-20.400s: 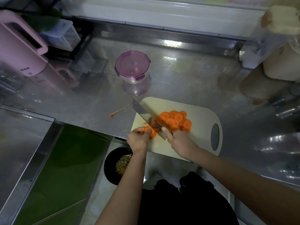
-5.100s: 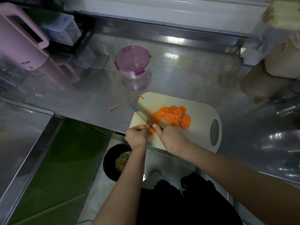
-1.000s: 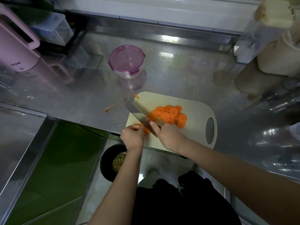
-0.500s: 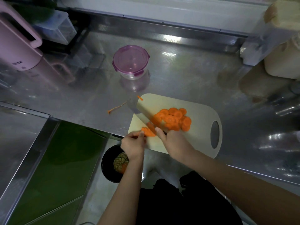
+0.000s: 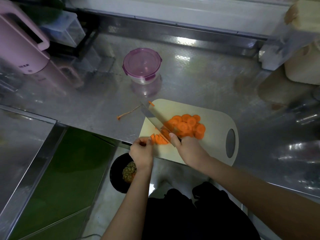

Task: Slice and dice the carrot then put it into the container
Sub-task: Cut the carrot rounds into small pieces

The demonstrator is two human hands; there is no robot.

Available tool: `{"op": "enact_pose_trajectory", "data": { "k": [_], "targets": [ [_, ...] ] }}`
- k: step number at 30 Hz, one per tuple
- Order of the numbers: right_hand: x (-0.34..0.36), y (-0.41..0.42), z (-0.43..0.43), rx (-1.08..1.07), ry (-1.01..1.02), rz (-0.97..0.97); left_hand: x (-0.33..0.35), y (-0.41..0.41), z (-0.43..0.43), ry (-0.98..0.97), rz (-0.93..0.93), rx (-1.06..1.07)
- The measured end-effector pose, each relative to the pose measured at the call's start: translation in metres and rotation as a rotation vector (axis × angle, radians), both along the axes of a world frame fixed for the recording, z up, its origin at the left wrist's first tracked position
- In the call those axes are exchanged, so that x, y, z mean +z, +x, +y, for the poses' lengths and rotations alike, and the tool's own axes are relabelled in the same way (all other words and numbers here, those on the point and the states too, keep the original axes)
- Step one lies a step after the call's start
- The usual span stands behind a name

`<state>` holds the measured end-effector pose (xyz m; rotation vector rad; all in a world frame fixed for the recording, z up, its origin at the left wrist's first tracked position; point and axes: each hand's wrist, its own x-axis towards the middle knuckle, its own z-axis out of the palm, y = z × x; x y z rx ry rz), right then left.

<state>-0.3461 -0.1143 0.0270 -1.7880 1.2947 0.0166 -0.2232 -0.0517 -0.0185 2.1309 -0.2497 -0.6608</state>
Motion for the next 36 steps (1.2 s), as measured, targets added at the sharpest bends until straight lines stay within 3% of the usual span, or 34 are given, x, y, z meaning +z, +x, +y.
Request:
{"op": "enact_pose_trajectory", "data": {
  "k": [8, 19, 36],
  "targets": [
    [-0.005, -0.005, 0.006, -0.025, 0.005, -0.043, -0.007, -0.008, -0.006, 0.025, -0.038, -0.142],
    [0.001, -0.004, 0.006, 0.006, 0.078, -0.042, -0.007, 0.000, -0.015, 0.129, 0.006, -0.161],
    [-0.002, 0.005, 0.006, 0.110, 0.038, 0.060, -0.008, 0.004, -0.016, 0.122, 0.010, -0.205]
  ]
}}
